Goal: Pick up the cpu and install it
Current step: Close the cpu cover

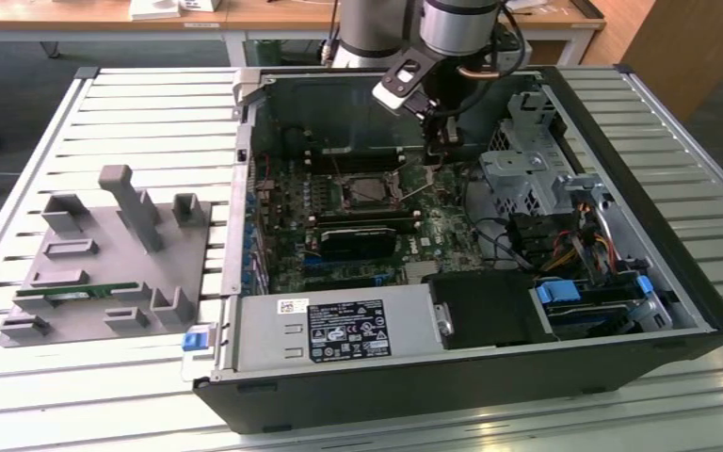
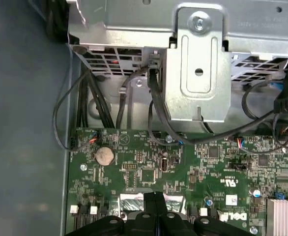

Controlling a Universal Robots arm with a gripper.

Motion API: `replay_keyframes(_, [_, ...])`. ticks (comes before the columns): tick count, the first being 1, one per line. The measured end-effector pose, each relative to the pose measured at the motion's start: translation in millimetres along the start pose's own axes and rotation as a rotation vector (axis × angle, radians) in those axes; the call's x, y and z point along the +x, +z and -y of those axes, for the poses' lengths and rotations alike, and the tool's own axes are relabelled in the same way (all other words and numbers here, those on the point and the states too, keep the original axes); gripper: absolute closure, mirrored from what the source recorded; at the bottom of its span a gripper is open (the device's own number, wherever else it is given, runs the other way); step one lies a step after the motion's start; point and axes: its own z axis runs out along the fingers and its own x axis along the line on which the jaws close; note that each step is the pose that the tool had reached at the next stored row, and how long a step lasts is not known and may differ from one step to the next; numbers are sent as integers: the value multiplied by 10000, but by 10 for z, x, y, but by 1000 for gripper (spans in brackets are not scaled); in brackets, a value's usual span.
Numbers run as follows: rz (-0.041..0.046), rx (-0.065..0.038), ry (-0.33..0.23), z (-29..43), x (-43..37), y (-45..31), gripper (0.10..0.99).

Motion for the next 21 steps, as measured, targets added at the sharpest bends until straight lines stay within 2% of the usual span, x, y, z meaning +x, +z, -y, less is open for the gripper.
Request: replay_keyframes(21, [12,4,293,-163,65,62,980])
